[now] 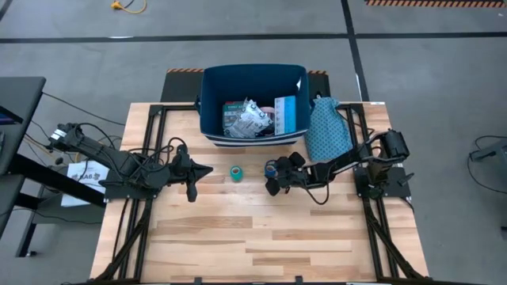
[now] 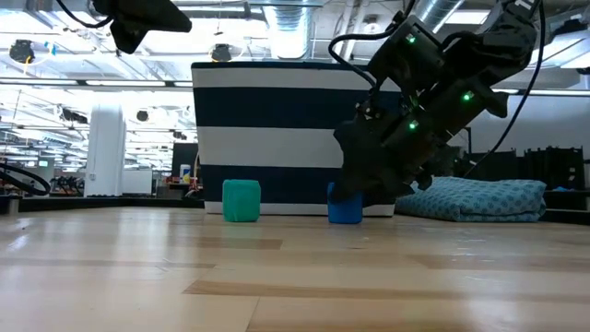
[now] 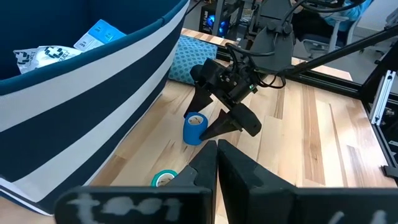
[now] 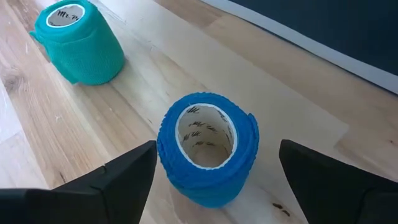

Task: Pick & place medical supplies in basket/bin
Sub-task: Put the blue rolled bandage into the bin

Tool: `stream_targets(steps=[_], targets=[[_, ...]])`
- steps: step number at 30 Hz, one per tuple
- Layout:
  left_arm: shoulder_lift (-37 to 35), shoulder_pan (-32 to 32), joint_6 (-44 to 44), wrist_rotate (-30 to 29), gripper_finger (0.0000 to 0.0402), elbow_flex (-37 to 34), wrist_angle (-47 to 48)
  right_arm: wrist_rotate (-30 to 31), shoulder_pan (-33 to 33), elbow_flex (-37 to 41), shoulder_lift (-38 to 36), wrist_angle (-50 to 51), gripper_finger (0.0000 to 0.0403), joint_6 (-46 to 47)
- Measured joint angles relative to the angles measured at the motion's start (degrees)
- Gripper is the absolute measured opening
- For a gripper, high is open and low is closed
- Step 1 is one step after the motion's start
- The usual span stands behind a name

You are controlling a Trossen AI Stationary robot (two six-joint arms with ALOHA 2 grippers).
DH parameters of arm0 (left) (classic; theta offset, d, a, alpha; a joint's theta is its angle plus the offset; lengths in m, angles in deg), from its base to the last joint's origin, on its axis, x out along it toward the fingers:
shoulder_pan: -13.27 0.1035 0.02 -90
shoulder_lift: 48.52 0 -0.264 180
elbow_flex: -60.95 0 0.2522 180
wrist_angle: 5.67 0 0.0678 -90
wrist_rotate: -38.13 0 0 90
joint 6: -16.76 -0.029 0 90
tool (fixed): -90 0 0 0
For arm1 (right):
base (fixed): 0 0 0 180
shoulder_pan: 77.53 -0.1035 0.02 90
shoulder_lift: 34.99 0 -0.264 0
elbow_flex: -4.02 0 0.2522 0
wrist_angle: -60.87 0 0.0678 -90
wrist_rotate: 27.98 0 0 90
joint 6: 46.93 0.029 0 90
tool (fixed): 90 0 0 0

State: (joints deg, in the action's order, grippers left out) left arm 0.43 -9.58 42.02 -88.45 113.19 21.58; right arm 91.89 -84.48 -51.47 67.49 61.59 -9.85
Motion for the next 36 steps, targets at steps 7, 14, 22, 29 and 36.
stream_targets(steps=[7,14,22,29,36], targets=[[0.0,0.0,0.0,-0.07,0.0,0.0,0.0,0.0,-0.03,0.0,-0.02,0.0,0.0277,0.0],[0.0,0.0,0.0,-0.02,0.0,0.0,0.0,-0.02,-0.15,0.0,-0.04,-0.31,0.0157,0.0],[0.0,0.0,0.0,0.4,0.0,0.0,0.03,-0.09,-1.7,-2.47,-0.04,-2.54,0.0099,-0.03],[0.0,0.02,-0.02,1.71,0.0,0.0,0.11,-1.78,-3.04,-10.42,-0.85,-2.41,0.0115,-8.46],[0.0,0.02,-0.49,3.03,0.0,0.0,0.03,-2.97,-2.67,-19.73,-4.96,1.44,0.011,-23.44]])
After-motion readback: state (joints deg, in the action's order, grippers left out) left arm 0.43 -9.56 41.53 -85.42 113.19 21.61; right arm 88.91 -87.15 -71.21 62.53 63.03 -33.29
